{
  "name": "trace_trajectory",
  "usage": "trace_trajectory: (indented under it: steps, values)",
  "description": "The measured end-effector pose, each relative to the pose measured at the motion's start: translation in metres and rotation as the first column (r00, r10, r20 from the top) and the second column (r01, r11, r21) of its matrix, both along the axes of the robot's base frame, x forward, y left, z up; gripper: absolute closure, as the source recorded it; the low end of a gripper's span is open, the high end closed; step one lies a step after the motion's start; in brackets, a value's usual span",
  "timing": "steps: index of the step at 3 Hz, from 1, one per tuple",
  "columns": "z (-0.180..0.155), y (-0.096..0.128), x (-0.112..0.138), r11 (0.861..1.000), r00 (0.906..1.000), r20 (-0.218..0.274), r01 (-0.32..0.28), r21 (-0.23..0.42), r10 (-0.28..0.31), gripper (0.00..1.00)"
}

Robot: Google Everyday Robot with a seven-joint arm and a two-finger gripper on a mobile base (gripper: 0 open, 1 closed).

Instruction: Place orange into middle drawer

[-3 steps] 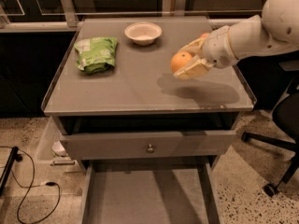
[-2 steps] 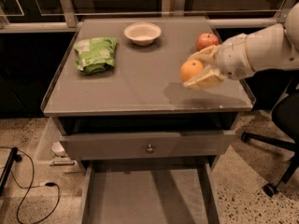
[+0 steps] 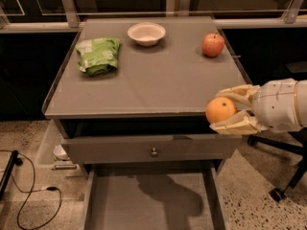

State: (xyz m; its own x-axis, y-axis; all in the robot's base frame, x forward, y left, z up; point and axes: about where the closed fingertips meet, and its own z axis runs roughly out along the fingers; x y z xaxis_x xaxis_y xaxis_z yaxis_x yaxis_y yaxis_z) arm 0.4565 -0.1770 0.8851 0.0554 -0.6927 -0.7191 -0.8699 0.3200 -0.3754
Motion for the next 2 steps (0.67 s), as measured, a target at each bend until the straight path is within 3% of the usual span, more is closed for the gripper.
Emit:
trace_trajectory:
  steps: [2]
  values:
    - [-0.014, 0.007, -0.006, 1.000, 0.9995, -0.027, -0.016, -0.012, 0.016, 1.00]
